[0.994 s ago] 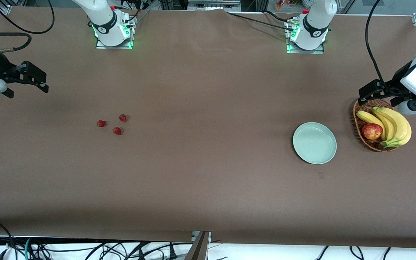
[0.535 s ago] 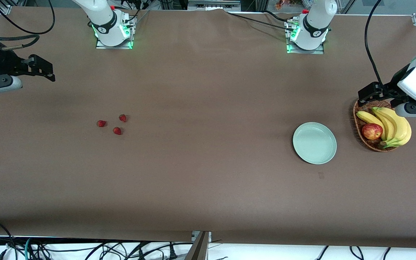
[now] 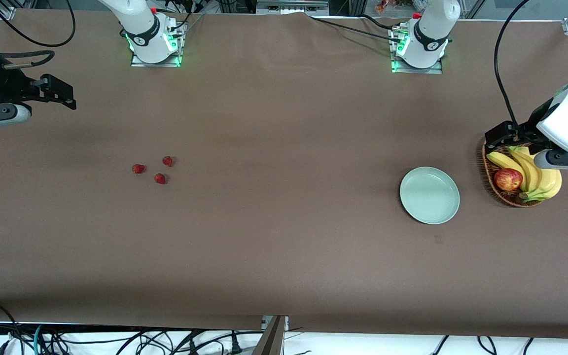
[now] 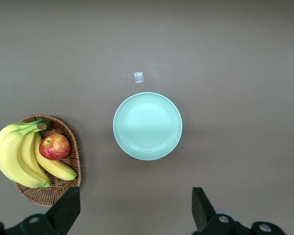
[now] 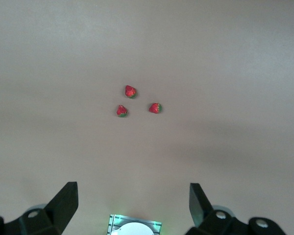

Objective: Collect all strawberries into plate
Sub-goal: 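Move the right gripper over the three red strawberries, then lower the right gripper and grasp one strawberry, then carry the strawberry with the right gripper toward the left gripper, then set the strawberry on the table and open the right gripper, then grasp the set strawberry with the left gripper while the right gripper grasps another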

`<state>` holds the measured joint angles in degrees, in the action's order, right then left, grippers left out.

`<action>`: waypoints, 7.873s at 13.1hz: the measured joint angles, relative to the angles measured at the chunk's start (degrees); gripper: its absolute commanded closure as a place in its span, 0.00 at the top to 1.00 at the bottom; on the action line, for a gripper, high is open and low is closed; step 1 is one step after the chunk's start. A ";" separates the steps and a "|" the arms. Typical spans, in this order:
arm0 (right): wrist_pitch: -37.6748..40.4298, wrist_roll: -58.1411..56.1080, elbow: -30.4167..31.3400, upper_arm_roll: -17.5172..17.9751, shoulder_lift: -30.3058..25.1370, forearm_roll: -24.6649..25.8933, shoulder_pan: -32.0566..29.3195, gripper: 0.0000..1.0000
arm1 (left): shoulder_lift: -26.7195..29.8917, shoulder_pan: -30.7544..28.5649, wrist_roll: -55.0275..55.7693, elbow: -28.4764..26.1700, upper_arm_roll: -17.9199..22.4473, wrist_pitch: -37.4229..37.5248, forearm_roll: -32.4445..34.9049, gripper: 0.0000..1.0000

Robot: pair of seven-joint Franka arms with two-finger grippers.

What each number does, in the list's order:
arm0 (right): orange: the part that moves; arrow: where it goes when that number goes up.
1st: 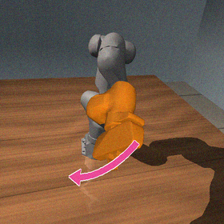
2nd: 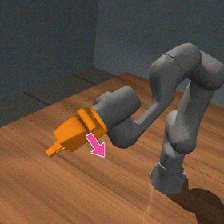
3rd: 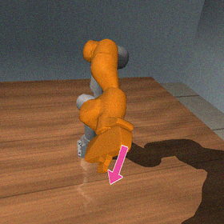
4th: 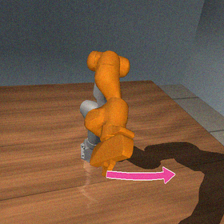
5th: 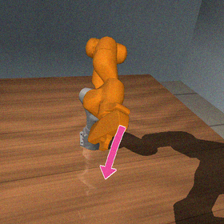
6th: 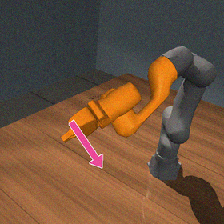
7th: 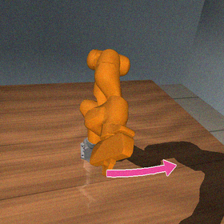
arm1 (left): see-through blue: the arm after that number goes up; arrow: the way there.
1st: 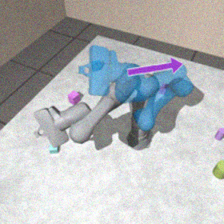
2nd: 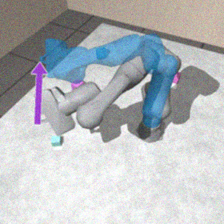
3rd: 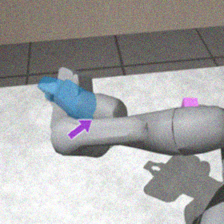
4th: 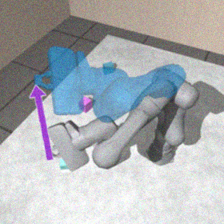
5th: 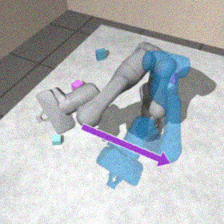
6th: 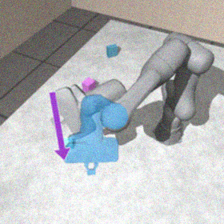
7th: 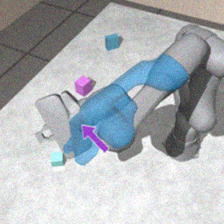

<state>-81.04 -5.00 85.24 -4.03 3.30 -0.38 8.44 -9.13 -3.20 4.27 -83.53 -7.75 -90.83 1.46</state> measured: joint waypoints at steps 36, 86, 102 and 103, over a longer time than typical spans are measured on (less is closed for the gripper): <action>-60.37 1.71 40.89 -0.73 19.15 0.05 -1.59 0.95 | 0.00 0.32 0.00 0.01 -0.23 -0.18 0.04 1.00; -51.55 76.95 -9.43 0.47 45.79 -11.87 38.48 0.78 | 0.18 0.37 10.52 0.57 -1.37 -0.80 0.05 1.00; -31.30 27.36 8.58 -12.57 29.78 -3.47 27.74 0.78 | -4.52 6.02 10.44 -0.08 -2.52 -0.80 -1.44 1.00; -34.49 24.59 12.05 -13.86 28.60 -3.47 27.72 0.79 | -6.61 7.82 10.45 -0.14 -3.07 -1.45 -2.79 1.00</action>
<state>-115.54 19.59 97.28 -17.89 31.90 -3.85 36.16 -15.74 4.62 14.72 -83.68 -10.82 -92.28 -1.33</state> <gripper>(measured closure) 0.216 0.000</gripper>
